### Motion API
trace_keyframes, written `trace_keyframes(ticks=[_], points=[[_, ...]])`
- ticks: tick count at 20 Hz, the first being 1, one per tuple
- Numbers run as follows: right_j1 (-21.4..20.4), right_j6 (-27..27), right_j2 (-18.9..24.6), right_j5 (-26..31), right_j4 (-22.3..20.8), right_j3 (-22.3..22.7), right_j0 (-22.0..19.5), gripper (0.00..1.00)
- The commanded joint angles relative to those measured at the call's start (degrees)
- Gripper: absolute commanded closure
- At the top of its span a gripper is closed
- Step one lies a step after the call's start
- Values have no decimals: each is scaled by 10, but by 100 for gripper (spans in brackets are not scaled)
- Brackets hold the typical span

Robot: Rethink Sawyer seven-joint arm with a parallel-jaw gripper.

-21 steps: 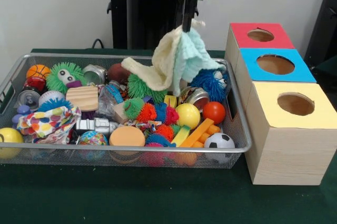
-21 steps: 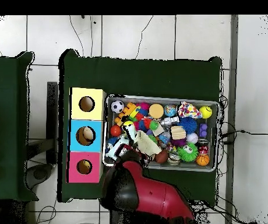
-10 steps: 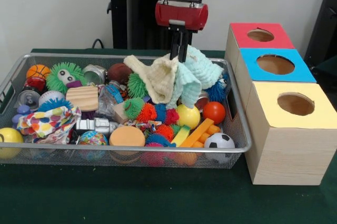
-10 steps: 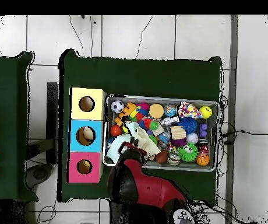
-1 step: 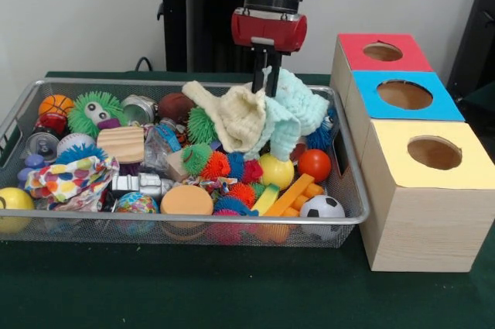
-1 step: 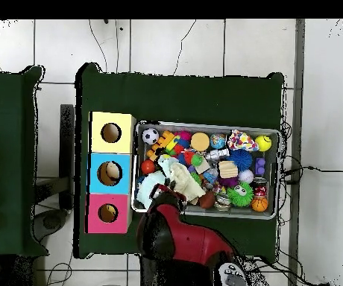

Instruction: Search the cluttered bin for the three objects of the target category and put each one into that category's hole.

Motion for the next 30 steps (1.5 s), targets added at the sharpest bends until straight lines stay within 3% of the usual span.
trace_keyframes(ticks=[1,5,8,10,19,24,30], points=[[21,80,30,-7,-22,-1,-4,0],[-2,89,40,8,-21,10,-14,0],[-29,89,64,27,-37,21,-45,0],[-55,76,97,82,-41,25,-82,0],[-151,-20,169,285,-25,-3,-171,0],[-108,-8,203,238,-57,-4,-214,0],[-64,5,200,184,-98,-12,-232,0]])
